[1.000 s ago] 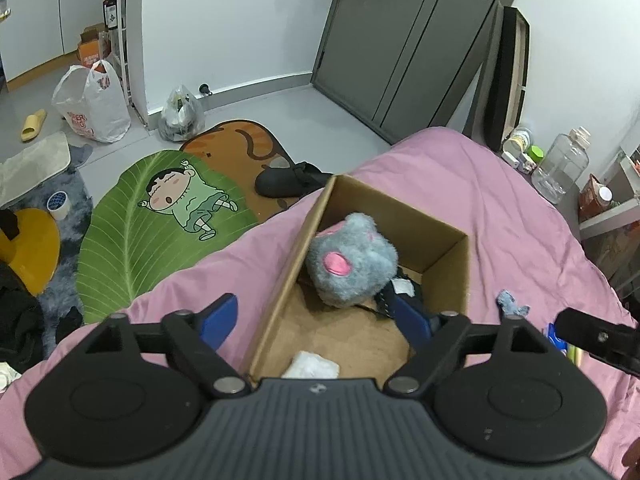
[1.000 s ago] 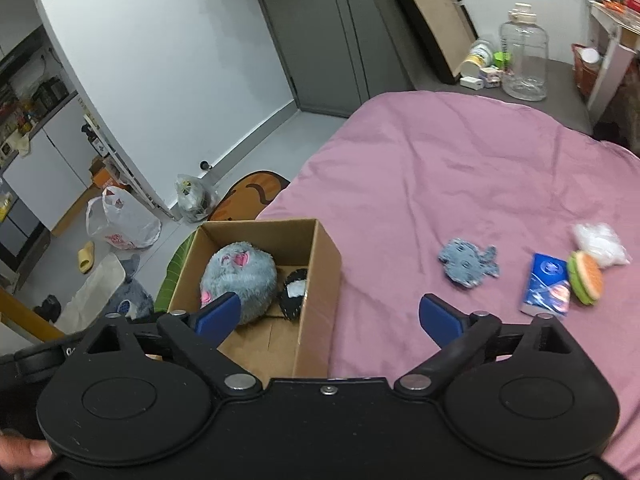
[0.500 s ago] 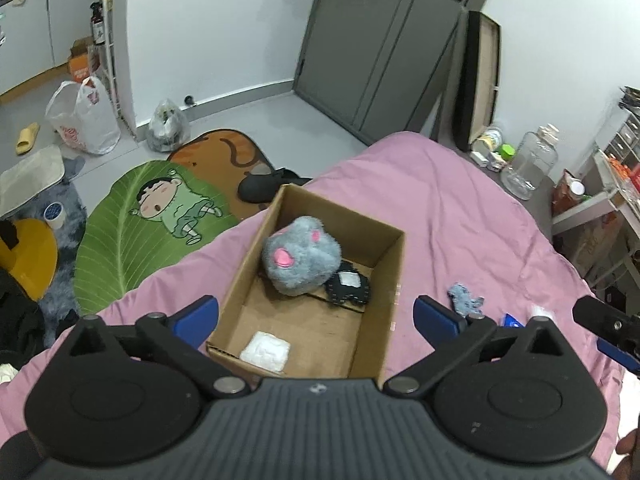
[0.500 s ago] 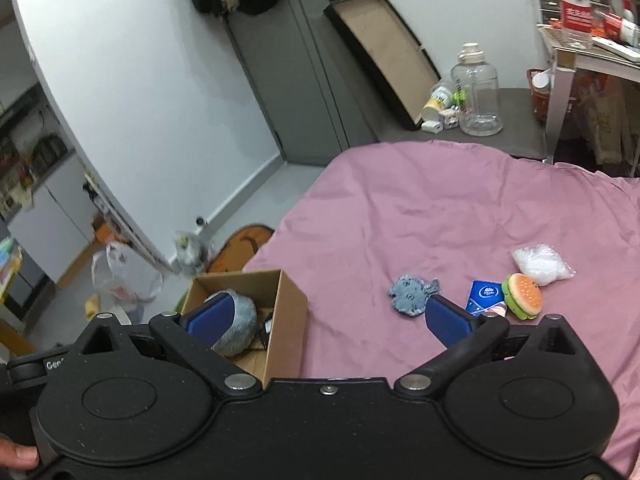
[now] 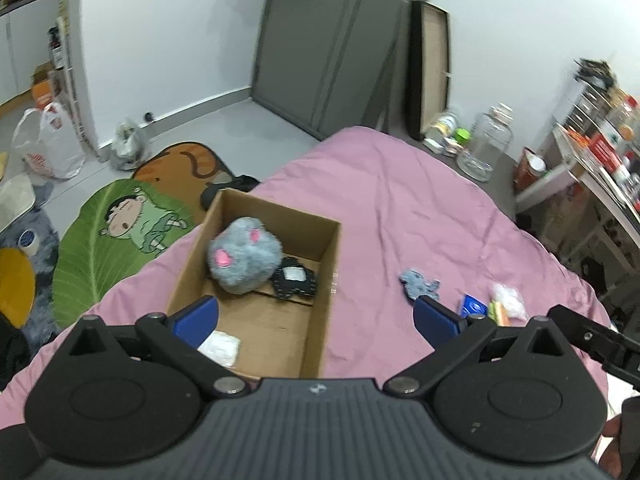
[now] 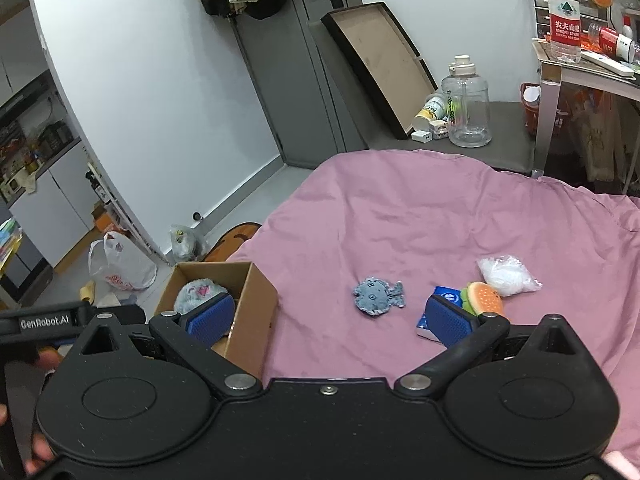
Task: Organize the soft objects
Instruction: 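Move both grippers back toward the fish plush and burger plush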
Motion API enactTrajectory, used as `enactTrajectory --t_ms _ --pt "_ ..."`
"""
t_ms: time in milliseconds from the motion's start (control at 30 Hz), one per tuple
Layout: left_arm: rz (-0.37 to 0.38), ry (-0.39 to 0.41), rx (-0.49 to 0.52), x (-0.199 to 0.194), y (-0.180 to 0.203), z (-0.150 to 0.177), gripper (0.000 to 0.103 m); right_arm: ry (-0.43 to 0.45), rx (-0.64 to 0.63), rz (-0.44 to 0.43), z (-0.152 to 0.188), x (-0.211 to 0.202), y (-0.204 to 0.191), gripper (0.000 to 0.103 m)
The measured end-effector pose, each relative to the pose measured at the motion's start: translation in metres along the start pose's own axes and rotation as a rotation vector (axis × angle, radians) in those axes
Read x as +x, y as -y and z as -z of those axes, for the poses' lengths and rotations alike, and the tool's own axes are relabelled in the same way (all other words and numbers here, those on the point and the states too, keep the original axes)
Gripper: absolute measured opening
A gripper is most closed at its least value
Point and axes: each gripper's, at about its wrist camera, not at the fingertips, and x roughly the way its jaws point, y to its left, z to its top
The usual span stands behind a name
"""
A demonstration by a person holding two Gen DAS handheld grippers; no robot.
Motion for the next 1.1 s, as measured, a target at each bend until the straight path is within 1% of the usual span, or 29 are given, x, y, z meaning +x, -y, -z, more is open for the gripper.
enactTrajectory --t_ms 67,133,267,400,500,567,667,733,833,933,1100 --pt "-0.01 0.018 0.026 -0.001 0.008 0.001 0.103 -0.015 0.005 -0.002 0.002 -0.001 0.006 0.103" --pt "-0.037 0.031 0.043 -0.001 0.015 0.001 0.103 -0.021 0.021 -0.016 0.004 -0.001 0.013 0.103" --pt "-0.031 0.004 0.036 0.006 0.023 0.001 0.103 -0.033 0.026 0.008 0.008 0.0 0.025 0.103" --pt "-0.046 -0.02 0.051 0.015 0.033 0.003 0.103 -0.027 0.059 0.0 0.01 -0.001 0.042 0.103" --pt "-0.046 -0.035 0.049 0.022 0.041 0.004 0.103 -0.021 0.072 0.026 0.012 0.001 0.053 0.103" --pt "-0.052 -0.042 0.069 0.027 0.048 0.005 0.103 -0.024 0.079 0.037 0.012 0.004 0.06 0.103" --pt "-0.043 -0.035 0.099 0.036 0.057 0.009 0.103 -0.014 0.091 0.047 0.015 0.008 0.072 0.103" --pt "-0.051 -0.062 0.107 0.047 0.065 0.01 0.102 -0.005 0.103 0.061 0.016 0.01 0.079 0.103" --pt "-0.038 -0.058 0.126 0.057 0.08 0.009 0.102 0.01 0.127 0.062 0.017 0.011 0.091 0.103" --pt "-0.026 -0.058 0.138 0.068 0.094 0.01 0.102 -0.004 0.136 0.095 0.016 0.019 0.105 0.103" --pt "0.002 -0.09 0.153 0.091 0.113 0.01 0.102 -0.025 0.185 0.121 0.014 0.032 0.132 0.102"
